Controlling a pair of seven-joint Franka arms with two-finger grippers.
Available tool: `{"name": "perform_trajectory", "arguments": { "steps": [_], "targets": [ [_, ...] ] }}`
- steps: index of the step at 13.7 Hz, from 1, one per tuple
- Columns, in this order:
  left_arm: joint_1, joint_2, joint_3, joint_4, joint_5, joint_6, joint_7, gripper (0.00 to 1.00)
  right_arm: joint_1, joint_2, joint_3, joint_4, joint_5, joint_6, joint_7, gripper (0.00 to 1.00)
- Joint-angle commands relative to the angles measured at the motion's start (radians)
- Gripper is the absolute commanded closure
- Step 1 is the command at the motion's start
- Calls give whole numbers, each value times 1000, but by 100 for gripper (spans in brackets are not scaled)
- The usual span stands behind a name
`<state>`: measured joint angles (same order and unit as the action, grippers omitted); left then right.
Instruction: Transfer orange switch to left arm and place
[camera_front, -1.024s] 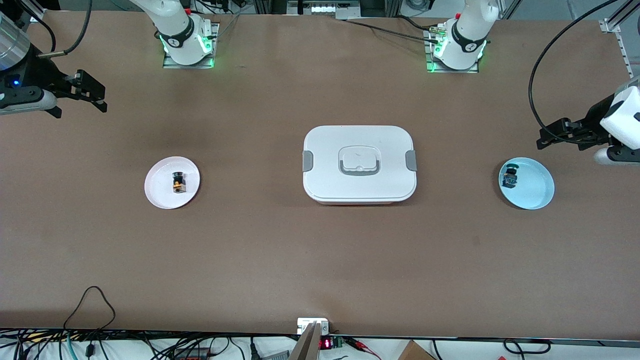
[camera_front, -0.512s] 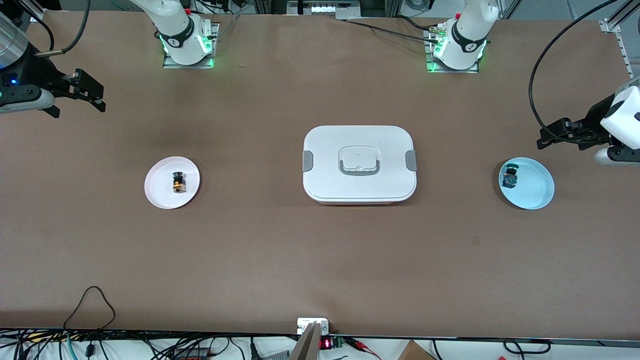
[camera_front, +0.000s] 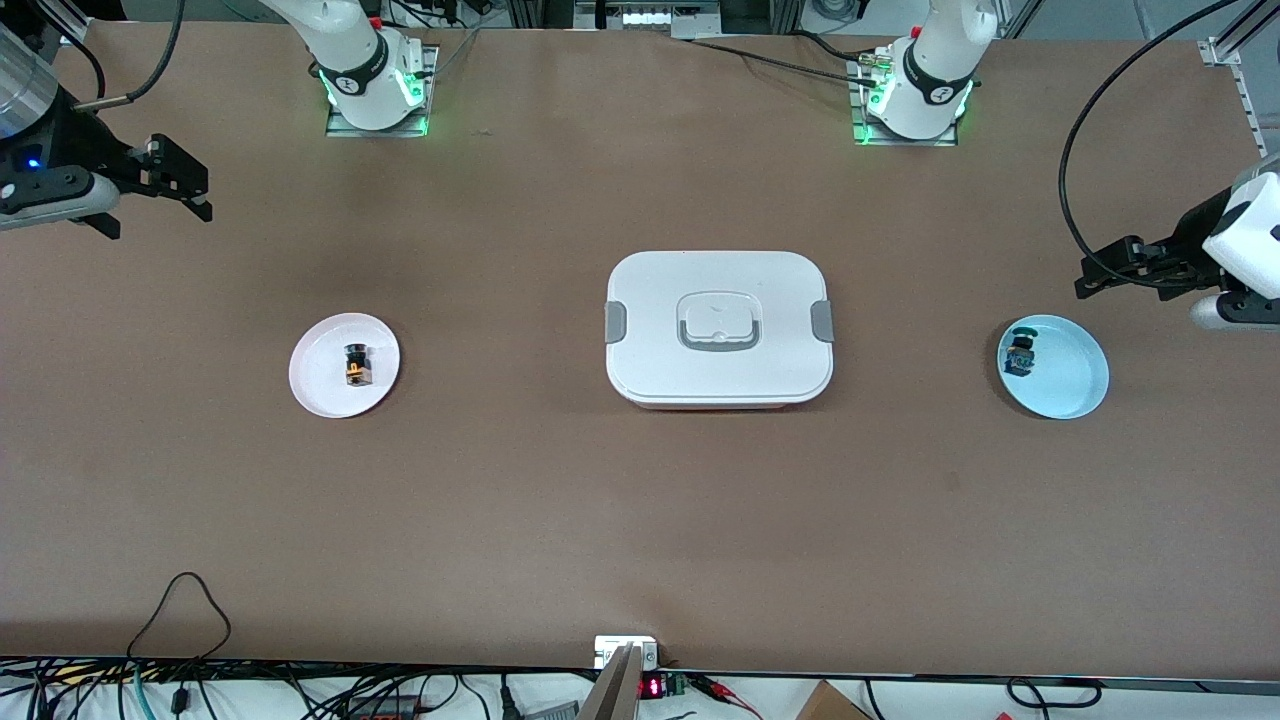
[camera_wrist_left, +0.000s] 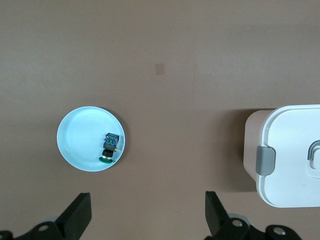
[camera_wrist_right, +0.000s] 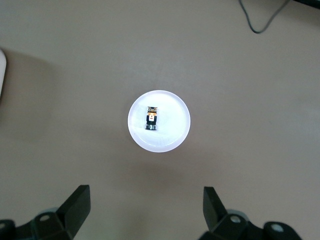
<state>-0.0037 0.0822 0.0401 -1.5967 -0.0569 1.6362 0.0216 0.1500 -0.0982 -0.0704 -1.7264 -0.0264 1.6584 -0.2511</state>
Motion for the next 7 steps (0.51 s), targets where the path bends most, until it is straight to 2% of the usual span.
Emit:
{"name": "perform_trajectory", "arguments": {
  "steps": [1,5,7],
  "targets": [
    [11,-10,-5,6,14,-18,3,0,0,35,3,19,-18,-22,-164,0],
    [11,-10,-5,6,16,-16,4,0,6,51,6,-51,-6,-10,-441,0],
    [11,-10,-5,6,16,-15,4,0,2,67,6,-105,2,45,-628,0]
  ]
}}
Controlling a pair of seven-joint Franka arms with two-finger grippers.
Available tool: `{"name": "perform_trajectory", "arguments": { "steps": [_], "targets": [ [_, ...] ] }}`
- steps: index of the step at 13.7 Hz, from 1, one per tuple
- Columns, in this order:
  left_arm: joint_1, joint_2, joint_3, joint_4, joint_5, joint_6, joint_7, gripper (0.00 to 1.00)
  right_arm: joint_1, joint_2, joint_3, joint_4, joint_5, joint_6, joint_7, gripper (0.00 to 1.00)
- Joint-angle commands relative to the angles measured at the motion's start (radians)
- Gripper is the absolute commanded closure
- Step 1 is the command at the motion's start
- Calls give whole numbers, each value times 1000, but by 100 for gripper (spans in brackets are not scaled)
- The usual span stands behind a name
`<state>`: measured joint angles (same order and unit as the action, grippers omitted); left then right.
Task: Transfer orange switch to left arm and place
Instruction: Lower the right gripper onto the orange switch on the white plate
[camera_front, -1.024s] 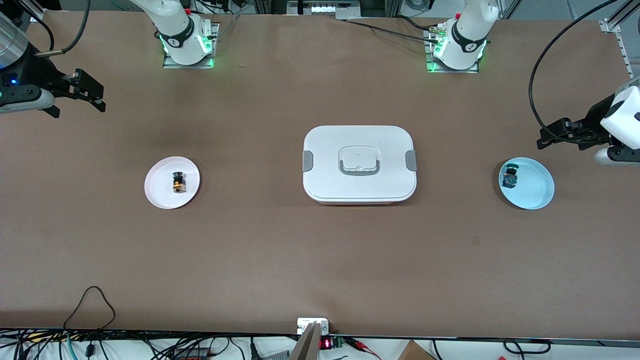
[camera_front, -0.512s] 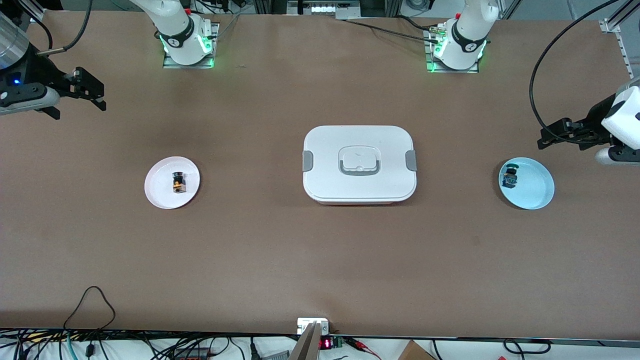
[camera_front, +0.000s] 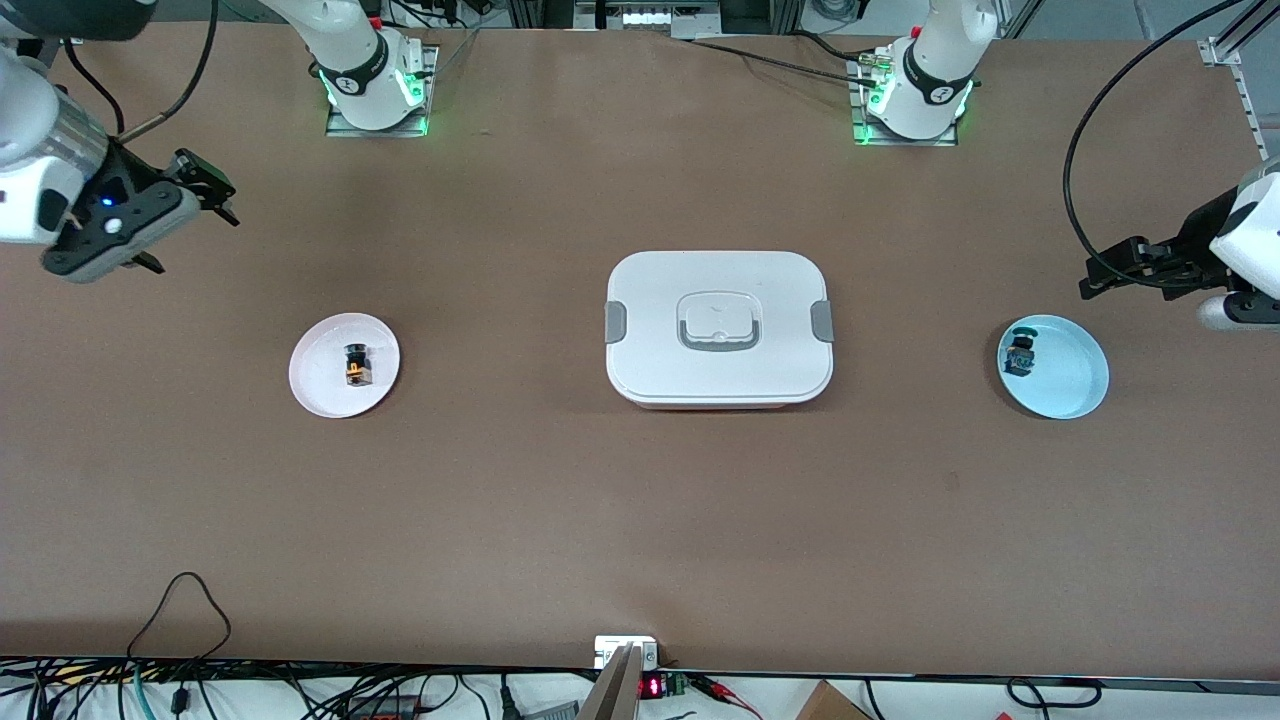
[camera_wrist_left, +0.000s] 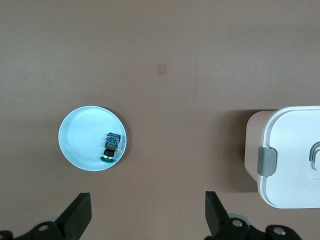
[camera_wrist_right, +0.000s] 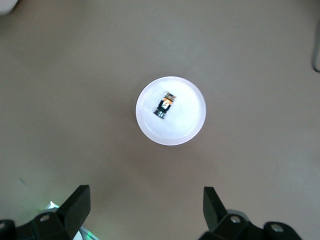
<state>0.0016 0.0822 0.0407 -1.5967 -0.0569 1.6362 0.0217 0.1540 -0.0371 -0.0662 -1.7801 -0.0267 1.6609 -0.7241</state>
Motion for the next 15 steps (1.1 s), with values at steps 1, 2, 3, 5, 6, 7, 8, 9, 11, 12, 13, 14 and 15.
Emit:
{"name": "perform_trajectory", "arguments": {
  "steps": [1,2,3,5,6,7,8,9,11,12,13,14,15],
  "targets": [
    [6,-9,-4,6,16,-15,4,0,-2,29,2,-65,2,75,-260,0],
    [6,-9,-5,6,16,-15,4,0,-5,66,2,-73,2,104,-349,0],
    [6,-9,-5,6,16,-15,4,0,-8,104,0,-73,4,127,-426,0],
    [6,-9,-5,6,14,-15,4,0,-10,182,2,-76,4,196,-549,0],
    [6,-9,-5,6,14,-15,4,0,-8,219,2,-76,2,232,-599,0],
    [6,-7,-5,6,14,-15,4,0,-8,252,2,-77,2,278,-645,0],
    [6,-7,-5,6,14,-13,4,0,-8,282,2,-84,2,316,-697,0],
    [6,-7,-5,6,14,-13,4,0,-4,307,2,-93,2,351,-734,0],
    [8,-6,-5,6,14,-13,4,0,-4,362,5,-116,4,452,-794,0],
    [8,-4,-4,6,14,-13,4,0,-4,396,5,-116,11,489,-840,0],
    [8,-4,-4,4,14,-13,4,0,-8,425,6,-119,30,516,-909,0],
    [8,-4,-2,6,14,-13,4,0,-5,442,6,-125,62,555,-984,0],
    [8,-4,-2,4,14,-13,4,0,-4,454,6,-136,86,586,-1017,0]
  ]
}}
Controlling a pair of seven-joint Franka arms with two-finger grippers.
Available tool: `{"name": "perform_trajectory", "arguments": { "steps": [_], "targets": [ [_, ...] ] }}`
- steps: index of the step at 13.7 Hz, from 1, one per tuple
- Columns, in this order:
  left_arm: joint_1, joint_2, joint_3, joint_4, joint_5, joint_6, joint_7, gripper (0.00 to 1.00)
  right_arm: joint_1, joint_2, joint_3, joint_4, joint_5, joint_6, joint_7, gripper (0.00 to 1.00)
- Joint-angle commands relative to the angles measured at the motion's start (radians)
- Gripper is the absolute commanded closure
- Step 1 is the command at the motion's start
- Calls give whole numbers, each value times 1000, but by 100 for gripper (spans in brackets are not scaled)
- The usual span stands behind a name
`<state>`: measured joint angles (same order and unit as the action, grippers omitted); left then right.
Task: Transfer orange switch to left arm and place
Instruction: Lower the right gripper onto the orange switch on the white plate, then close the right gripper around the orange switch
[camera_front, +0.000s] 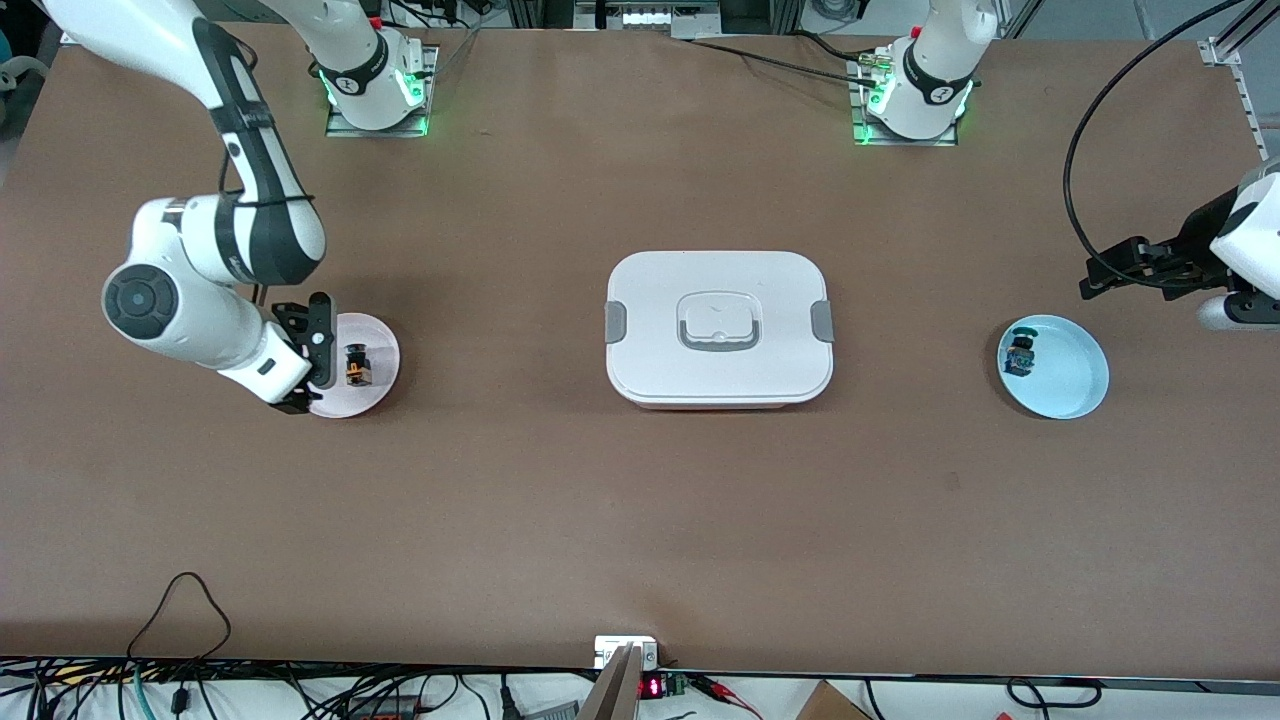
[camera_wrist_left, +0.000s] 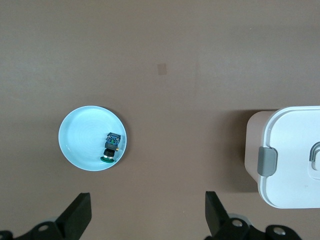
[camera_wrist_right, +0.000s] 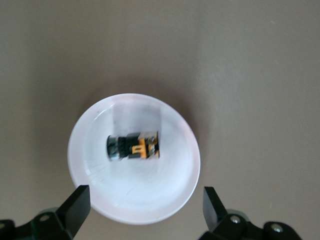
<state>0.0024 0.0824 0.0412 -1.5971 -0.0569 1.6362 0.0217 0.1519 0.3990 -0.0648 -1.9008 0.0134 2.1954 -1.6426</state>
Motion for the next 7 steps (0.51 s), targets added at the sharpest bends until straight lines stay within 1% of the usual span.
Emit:
{"name": "perform_trajectory", "arguments": {
  "steps": [1,2,3,7],
  "targets": [
    [7,-3,-3,5,14,-13,4,0,-3,33,5,-20,56,60,-112,0],
    [7,-3,-3,5,14,-13,4,0,-2,37,6,-41,57,73,-124,0],
    [7,-3,-3,5,14,-13,4,0,0,32,6,-78,57,124,-129,0],
    [8,-3,-1,5,14,-13,4,0,-2,6,8,-202,57,247,-151,0]
  ]
}}
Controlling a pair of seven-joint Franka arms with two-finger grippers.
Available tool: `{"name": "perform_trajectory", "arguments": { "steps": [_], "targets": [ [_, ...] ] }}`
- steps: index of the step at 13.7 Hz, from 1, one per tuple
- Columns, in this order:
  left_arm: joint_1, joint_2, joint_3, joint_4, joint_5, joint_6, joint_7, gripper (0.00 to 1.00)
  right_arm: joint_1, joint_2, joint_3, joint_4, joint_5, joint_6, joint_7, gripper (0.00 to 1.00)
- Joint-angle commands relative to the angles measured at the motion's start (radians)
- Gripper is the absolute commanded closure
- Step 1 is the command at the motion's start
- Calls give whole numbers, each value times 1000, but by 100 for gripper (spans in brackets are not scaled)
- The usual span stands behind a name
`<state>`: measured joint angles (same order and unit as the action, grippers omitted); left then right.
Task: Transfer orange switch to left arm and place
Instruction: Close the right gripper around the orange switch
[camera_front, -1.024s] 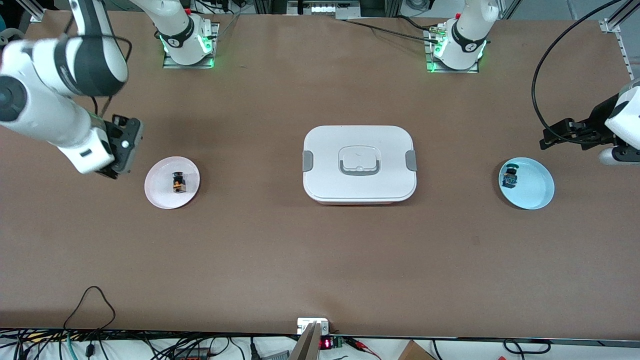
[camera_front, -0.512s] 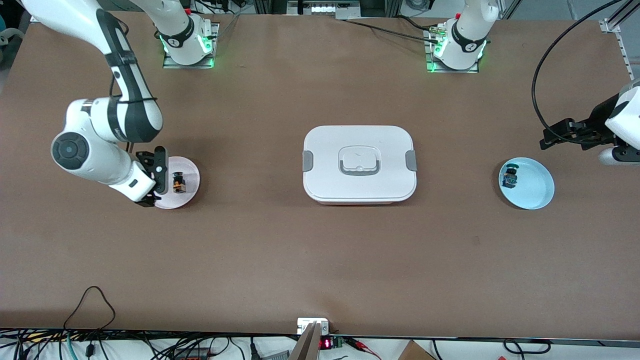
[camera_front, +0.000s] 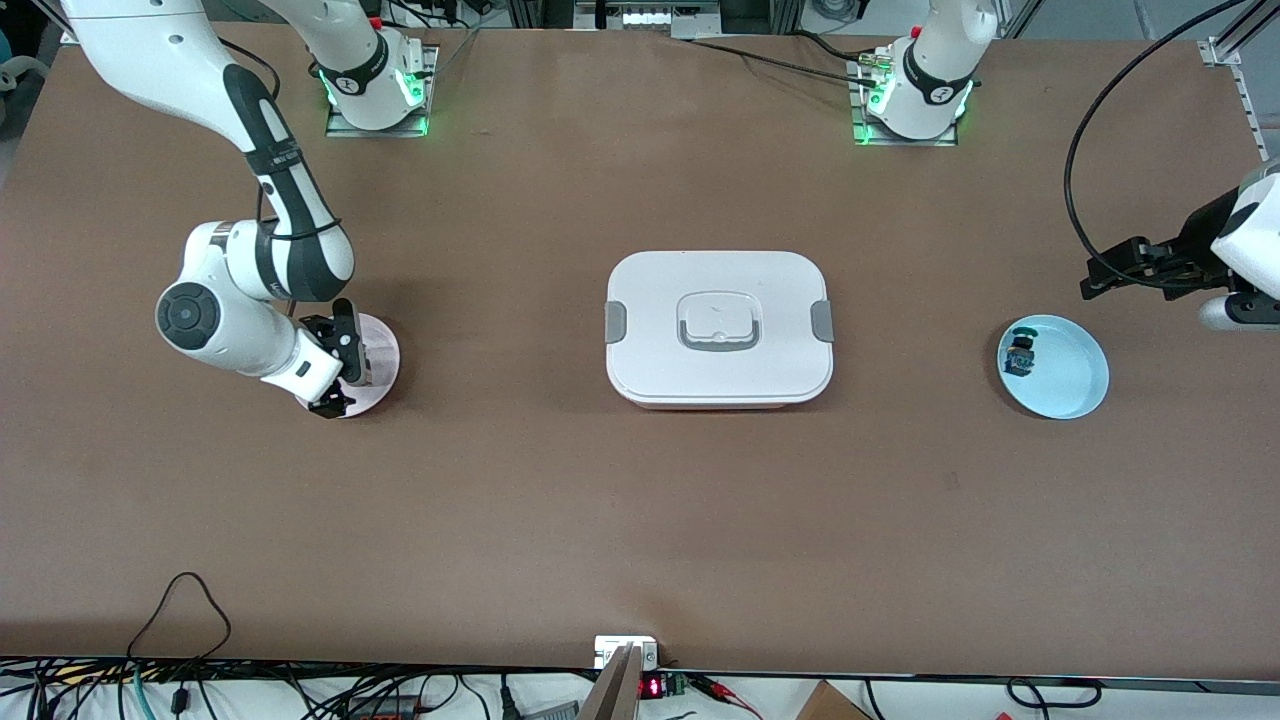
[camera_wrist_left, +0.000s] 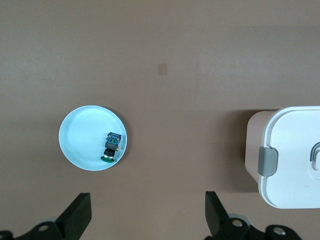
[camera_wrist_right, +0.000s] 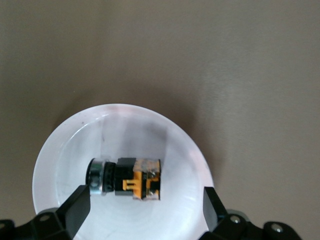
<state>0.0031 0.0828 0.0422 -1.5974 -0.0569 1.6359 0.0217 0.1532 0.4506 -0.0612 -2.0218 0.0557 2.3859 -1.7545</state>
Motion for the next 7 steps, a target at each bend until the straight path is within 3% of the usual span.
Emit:
{"name": "perform_trajectory", "arguments": {
  "steps": [1,7],
  "targets": [
    [6,-3,-2,5,14,-13,4,0,-3,-47,4,-86,15,58,-42,0],
    [6,-3,-2,5,14,-13,4,0,-14,-40,5,-90,35,67,-53,0]
  ]
}}
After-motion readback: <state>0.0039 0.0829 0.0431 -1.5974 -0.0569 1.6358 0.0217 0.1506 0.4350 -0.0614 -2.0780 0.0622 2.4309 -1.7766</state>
